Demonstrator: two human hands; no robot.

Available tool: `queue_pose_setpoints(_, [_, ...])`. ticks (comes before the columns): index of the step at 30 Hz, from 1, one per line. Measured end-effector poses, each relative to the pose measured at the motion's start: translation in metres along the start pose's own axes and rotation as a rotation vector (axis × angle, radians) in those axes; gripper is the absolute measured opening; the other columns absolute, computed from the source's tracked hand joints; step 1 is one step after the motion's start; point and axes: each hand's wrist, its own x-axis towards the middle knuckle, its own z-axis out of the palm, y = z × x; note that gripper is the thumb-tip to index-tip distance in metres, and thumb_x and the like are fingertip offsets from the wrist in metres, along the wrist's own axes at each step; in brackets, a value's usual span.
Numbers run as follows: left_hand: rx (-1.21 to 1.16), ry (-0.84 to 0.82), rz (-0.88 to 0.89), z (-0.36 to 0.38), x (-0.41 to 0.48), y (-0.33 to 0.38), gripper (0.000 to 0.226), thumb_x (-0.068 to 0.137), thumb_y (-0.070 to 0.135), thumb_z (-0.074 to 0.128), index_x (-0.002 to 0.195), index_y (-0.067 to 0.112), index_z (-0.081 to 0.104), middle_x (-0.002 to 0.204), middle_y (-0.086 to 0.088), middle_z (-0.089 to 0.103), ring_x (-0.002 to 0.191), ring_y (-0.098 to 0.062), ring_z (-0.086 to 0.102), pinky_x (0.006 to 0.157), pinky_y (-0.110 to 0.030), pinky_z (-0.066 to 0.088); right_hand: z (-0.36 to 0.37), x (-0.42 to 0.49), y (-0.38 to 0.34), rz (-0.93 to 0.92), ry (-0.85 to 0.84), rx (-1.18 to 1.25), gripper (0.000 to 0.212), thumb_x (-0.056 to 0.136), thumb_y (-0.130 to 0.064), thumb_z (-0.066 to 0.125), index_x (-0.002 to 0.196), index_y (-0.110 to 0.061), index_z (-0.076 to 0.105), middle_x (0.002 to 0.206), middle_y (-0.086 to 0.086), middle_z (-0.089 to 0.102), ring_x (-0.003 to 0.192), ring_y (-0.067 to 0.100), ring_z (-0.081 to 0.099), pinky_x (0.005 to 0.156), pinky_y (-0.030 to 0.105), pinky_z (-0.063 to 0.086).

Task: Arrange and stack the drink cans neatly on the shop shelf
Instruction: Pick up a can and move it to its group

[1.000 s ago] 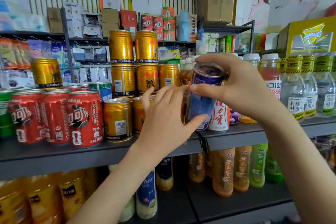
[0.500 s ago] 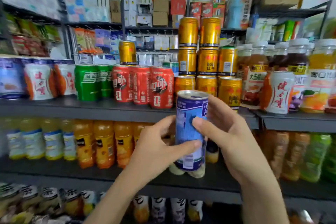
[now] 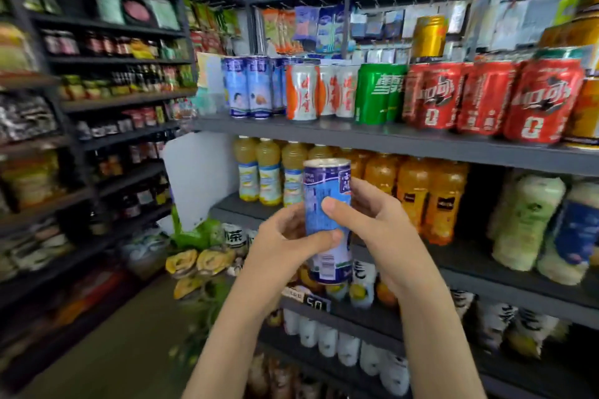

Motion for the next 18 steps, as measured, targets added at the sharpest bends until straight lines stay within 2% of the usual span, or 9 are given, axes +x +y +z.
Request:
queue_pose_setpoints(3, [-0.022, 0.102, 0.007, -0.031, -0.001, -0.003, 0.038, 0.071, 0.000, 0.076, 0.102, 0.019, 0.067, 0.094, 0.004, 0.074, 0.088, -0.011, 0.069, 0.069, -0.020, 0.052, 0.032, 0.017, 0.008, 0.020, -0.089, 0.023, 0.025, 0.086, -0.016, 0.066, 0.110, -0.023, 0.066, 0.103, -0.007, 0.072, 0.097, 0.010, 0.067, 0.082, 0.026, 0.055])
queue_pose_setpoints(6, [-0.019, 0.131, 0.018, -0.054, 0.010, -0.004, 0.037, 0.072, -0.003, 0.074, 0.100, 0.020, 0.066, 0.092, 0.006, 0.074, 0.086, -0.009, 0.069, 0.069, -0.017, 0.052, 0.052, 0.038, 0.016, 0.031, -0.135, 0.053, 0.027, 0.086, -0.014, 0.065, 0.111, -0.023, 0.065, 0.103, -0.007, 0.073, 0.097, 0.009, 0.067, 0.079, 0.022, 0.054])
queue_pose_setpoints(13, [-0.017, 0.123, 0.044, -0.081, 0.058, -0.017, 0.038, 0.075, -0.003, 0.071, 0.105, 0.021, 0.066, 0.095, 0.004, 0.074, 0.089, -0.011, 0.069, 0.069, -0.018, 0.053, 0.062, 0.094, 0.038, 0.011, -0.165, 0.007, 0.030, 0.086, -0.019, 0.066, 0.115, -0.024, 0.063, 0.107, -0.011, 0.071, 0.100, 0.005, 0.065, 0.081, 0.022, 0.053])
queue_pose_setpoints(18, [-0.045, 0.081, 0.061, -0.096, 0.095, -0.026, 0.042, 0.077, 0.000, 0.070, 0.114, 0.018, 0.064, 0.103, -0.001, 0.073, 0.097, -0.017, 0.068, 0.077, -0.024, 0.054, 0.065, 0.132, 0.052, -0.010, -0.166, -0.019, 0.033, 0.085, -0.018, 0.067, 0.117, -0.022, 0.062, 0.108, -0.009, 0.070, 0.101, 0.007, 0.065, 0.083, 0.023, 0.054])
